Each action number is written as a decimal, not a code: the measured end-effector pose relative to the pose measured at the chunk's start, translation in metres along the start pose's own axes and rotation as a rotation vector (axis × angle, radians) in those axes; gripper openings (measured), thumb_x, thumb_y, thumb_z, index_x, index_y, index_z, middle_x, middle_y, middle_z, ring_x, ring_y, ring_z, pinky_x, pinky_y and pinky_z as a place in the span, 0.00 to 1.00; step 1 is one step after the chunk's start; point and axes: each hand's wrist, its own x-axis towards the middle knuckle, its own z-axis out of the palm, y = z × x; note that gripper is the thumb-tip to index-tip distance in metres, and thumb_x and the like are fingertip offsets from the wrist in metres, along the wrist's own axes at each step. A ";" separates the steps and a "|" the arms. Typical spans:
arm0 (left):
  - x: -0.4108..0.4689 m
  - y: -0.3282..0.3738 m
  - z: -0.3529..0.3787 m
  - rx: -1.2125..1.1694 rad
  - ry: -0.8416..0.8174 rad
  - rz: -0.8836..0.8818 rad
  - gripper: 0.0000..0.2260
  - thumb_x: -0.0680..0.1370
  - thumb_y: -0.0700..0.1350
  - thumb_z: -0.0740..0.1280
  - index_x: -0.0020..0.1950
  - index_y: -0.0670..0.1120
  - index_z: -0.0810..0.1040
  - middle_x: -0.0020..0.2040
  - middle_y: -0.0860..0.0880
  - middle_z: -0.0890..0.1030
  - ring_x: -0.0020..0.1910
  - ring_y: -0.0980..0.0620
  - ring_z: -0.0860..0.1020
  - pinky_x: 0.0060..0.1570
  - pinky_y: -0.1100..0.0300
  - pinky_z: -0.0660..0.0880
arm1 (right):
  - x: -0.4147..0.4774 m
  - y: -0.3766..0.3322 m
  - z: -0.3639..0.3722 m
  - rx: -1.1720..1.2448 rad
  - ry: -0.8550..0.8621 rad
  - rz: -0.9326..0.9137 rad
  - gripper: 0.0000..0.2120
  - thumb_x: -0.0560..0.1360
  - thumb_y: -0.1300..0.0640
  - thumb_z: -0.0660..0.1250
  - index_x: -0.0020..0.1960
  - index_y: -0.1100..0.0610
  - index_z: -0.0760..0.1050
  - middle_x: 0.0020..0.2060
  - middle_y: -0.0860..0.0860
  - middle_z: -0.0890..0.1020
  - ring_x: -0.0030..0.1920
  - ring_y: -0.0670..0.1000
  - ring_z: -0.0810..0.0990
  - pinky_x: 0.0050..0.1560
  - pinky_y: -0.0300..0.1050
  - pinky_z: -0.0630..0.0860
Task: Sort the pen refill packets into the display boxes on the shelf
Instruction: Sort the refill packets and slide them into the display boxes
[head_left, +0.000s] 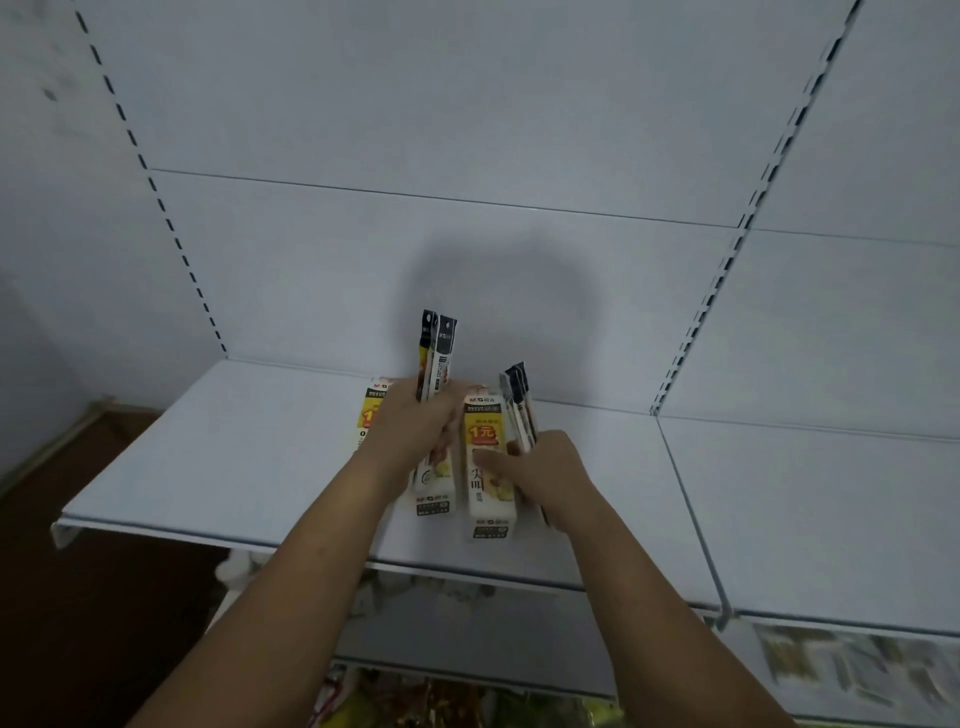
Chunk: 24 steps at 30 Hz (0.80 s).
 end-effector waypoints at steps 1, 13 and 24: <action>0.000 -0.001 0.000 -0.007 0.005 -0.004 0.17 0.83 0.47 0.68 0.34 0.48 0.72 0.30 0.47 0.70 0.27 0.49 0.67 0.30 0.56 0.65 | -0.001 0.001 -0.001 0.032 0.010 0.003 0.11 0.69 0.55 0.83 0.45 0.60 0.85 0.38 0.54 0.88 0.40 0.53 0.89 0.38 0.47 0.84; 0.002 -0.003 0.003 -0.037 0.029 -0.005 0.16 0.83 0.48 0.69 0.37 0.46 0.71 0.27 0.48 0.71 0.25 0.49 0.68 0.28 0.58 0.67 | -0.012 -0.005 0.007 -0.127 -0.055 -0.006 0.18 0.66 0.46 0.84 0.48 0.54 0.84 0.39 0.49 0.87 0.34 0.43 0.86 0.32 0.36 0.79; 0.003 -0.007 0.023 -0.042 0.081 0.045 0.08 0.80 0.48 0.74 0.48 0.46 0.78 0.34 0.47 0.74 0.29 0.52 0.71 0.29 0.57 0.71 | -0.026 0.000 -0.025 0.055 0.129 -0.117 0.06 0.70 0.55 0.81 0.44 0.52 0.85 0.37 0.49 0.88 0.38 0.49 0.88 0.38 0.45 0.85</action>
